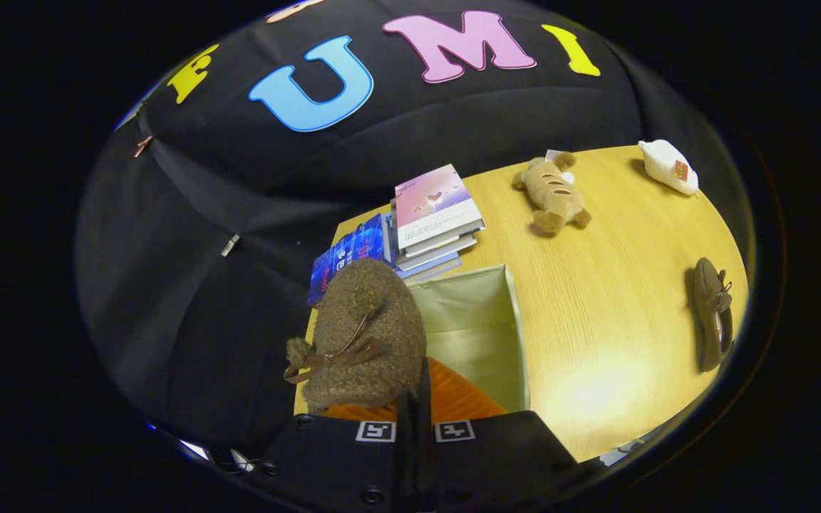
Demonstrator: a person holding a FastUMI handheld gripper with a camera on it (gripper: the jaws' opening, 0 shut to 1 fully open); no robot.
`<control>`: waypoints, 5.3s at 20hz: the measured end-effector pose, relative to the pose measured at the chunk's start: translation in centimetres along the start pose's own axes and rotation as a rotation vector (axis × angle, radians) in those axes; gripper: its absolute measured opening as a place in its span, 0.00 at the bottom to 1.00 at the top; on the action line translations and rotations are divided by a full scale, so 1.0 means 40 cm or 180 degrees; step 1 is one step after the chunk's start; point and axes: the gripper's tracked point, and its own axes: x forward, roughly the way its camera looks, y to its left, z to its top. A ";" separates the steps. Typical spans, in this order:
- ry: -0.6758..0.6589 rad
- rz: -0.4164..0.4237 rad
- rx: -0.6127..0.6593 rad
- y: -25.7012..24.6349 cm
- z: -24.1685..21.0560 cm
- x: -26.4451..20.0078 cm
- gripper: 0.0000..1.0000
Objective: Open the storage box then place both shoes into the box .Put the left shoe in first, then the right shoe, with the right side of both shoes facing outward in a uniform manner.
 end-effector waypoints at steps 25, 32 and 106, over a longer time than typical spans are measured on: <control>0.0236 0.0115 -0.0504 -0.023 -0.070 0.009 0.99; -0.0514 -0.0097 -0.0955 -0.307 0.065 -0.239 0.99; -0.0060 0.0011 -0.0143 -0.107 0.058 -0.131 0.06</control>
